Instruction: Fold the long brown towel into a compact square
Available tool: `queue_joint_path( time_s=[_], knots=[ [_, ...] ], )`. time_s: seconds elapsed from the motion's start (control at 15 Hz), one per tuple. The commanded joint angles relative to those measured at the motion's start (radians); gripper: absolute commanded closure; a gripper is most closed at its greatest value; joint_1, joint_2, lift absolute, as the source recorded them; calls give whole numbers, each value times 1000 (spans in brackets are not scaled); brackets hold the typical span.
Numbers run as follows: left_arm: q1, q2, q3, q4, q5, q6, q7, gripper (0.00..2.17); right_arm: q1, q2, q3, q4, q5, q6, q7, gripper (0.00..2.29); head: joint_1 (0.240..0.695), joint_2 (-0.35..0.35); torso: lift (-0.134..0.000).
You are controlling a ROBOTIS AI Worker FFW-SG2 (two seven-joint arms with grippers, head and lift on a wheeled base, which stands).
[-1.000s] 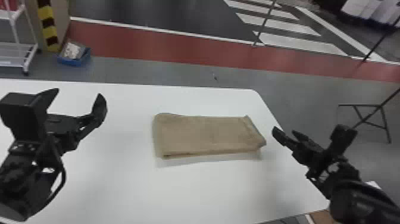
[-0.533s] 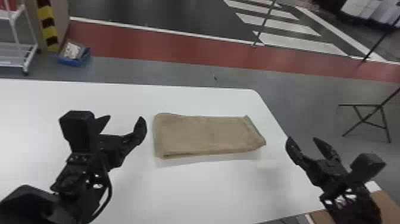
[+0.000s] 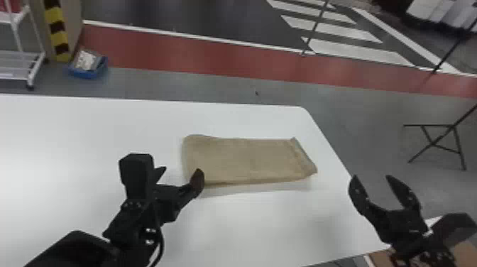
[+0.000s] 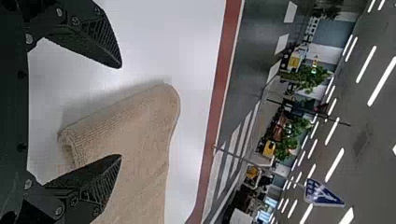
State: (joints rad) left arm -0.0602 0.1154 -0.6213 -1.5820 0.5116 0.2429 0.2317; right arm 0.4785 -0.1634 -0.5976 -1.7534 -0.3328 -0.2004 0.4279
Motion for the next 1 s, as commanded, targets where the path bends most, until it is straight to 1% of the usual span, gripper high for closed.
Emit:
queue_joint_path(
  time_s=[0.0, 0.2, 0.33, 0.4, 0.47, 0.6, 0.73, 0.8, 0.87, 0.93],
  knots=[
    [-3, -5, -15, 5, -1, 2, 1, 191, 14, 7, 1, 8, 0, -18, 2, 83, 695, -350, -124],
    [-4, -17, -29, 17, -12, 2, 1, 221, 18, 7, 1, 15, 1, -21, 5, 83, 695, -350, -124],
    [-9, -31, -37, 46, -21, 2, 0, 279, 23, 7, 1, 17, 1, -24, 6, 83, 695, -350, -124],
    [-12, -42, -44, 60, -27, 2, 0, 279, 23, 7, 1, 23, 0, -24, 11, 83, 695, -350, -124],
    [-18, -42, -58, 69, -30, -1, 0, 279, 23, 7, 1, 28, 0, -24, 12, 83, 695, -350, -124],
    [-29, -60, -60, 97, -42, -1, 0, 282, 23, 5, -1, 35, 1, -37, 12, 83, 695, -350, -124],
    [-36, -66, -60, 111, -45, -1, 0, 302, 23, 4, -2, 41, 0, -58, 12, 83, 695, -350, -124],
    [-38, -66, -60, 111, -45, -1, 0, 340, 23, 4, -4, 44, 0, -64, 12, 83, 695, -350, -124],
    [-38, -65, -60, 111, -47, -1, 0, 424, 23, 4, -7, 49, 0, -70, 14, 83, 695, -350, -124],
    [-40, -65, -60, 109, -50, 2, 6, 552, 23, 4, -7, 52, 0, -73, 14, 83, 695, -350, -124]
  ],
)
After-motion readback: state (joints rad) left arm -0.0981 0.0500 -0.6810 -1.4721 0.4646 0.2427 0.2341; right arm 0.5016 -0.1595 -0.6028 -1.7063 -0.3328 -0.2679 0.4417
